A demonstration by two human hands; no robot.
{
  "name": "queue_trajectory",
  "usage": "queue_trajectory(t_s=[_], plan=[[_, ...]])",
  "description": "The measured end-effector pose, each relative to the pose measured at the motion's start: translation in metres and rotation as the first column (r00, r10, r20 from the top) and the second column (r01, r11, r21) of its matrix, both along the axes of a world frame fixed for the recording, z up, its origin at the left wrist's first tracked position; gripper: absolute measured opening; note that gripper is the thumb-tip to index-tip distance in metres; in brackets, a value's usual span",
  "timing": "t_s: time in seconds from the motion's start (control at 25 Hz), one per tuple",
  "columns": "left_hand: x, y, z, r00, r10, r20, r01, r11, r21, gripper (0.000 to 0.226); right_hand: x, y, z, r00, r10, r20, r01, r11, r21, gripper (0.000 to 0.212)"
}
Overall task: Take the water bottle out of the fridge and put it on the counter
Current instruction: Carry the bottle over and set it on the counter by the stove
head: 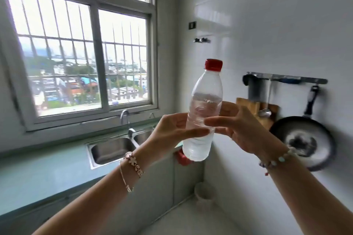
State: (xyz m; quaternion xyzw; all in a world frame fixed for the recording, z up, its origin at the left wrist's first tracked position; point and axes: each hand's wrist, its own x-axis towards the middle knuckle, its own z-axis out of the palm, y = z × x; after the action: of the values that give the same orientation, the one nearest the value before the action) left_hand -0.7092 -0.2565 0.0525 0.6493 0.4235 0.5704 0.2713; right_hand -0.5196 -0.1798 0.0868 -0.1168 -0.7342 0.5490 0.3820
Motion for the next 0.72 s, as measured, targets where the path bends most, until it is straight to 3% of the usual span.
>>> queue_trajectory(t_s=[0.12,0.36,0.56,0.72], plan=[[-0.104,-0.057,-0.005,0.961,0.276,-0.017,-0.276,0.961,-0.003,0.034,-0.129,-0.012,-0.007,0.965,0.262,-0.031,-0.262,0.965,0.011,0.036],[-0.235,-0.195,-0.02,0.729,0.682,-0.062,-0.684,0.729,-0.028,0.036,-0.338,-0.087,-0.029,0.729,0.68,-0.077,-0.684,0.728,-0.045,0.041],[-0.27,-0.277,-0.035,0.499,0.867,-0.015,-0.862,0.494,-0.118,0.042,-0.438,-0.145,-0.043,0.456,0.889,-0.041,-0.889,0.452,-0.077,0.034],[-0.271,-0.325,-0.043,0.24,0.97,-0.022,-0.958,0.233,-0.169,0.033,-0.489,-0.197,-0.049,0.208,0.978,0.001,-0.971,0.207,-0.118,0.034]])
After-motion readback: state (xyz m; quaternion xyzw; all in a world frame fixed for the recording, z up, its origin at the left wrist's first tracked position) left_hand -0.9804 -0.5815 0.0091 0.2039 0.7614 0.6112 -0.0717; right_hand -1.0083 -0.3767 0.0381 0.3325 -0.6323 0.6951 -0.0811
